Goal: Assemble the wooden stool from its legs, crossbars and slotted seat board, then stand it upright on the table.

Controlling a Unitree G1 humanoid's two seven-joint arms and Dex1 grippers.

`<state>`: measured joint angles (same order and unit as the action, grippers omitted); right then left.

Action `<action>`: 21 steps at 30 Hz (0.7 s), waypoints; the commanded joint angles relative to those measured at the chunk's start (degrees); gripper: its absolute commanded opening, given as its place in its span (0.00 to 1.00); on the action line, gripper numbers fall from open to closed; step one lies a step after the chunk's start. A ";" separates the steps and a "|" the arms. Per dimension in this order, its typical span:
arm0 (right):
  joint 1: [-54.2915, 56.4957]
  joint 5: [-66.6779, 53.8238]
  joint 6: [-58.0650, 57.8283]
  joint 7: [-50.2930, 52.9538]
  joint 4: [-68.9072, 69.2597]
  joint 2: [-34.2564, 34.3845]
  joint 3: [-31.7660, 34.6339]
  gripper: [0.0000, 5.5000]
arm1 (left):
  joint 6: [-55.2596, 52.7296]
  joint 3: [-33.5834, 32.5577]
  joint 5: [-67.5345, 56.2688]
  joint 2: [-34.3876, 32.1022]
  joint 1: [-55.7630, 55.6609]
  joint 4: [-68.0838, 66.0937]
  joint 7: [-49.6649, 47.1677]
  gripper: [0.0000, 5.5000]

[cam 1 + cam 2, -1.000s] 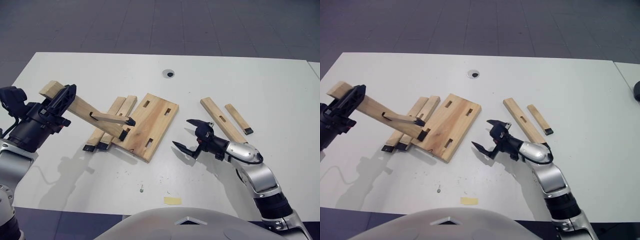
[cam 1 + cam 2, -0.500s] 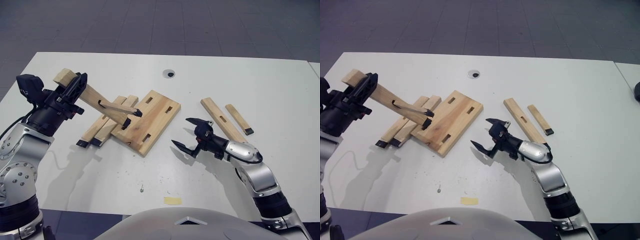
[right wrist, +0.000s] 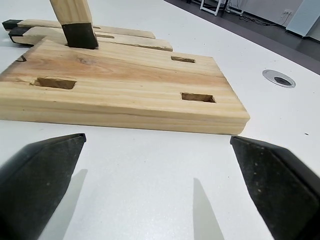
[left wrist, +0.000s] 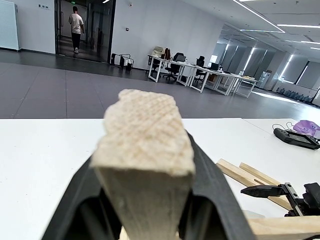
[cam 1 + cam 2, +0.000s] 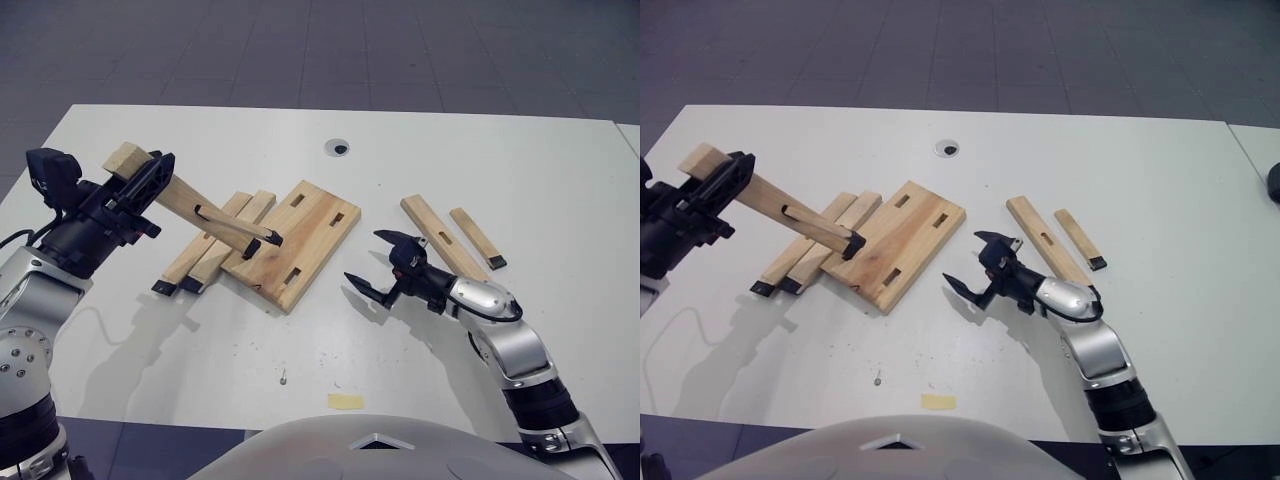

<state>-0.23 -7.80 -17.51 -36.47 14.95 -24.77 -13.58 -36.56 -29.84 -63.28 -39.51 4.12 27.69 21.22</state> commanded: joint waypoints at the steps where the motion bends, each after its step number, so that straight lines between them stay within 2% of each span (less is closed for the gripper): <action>1: -0.53 0.62 0.42 0.29 0.12 0.11 -0.26 0.98 | -1.68 -1.55 -2.60 -0.88 -2.24 -0.59 -0.88 0.19; 8: -1.66 1.07 0.70 0.75 0.28 0.63 -0.94 0.98 | -4.27 -3.05 -6.41 -3.90 -5.21 0.40 -1.03 0.19; 21: -1.46 1.84 0.61 1.59 -0.20 1.96 -0.86 0.98 | -4.70 1.27 2.54 -5.66 -4.68 -5.68 5.99 0.19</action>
<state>-1.76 -6.14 -16.92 -35.19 14.84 -22.98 -14.27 -41.21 -29.41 -63.06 -44.21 -0.53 23.12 26.30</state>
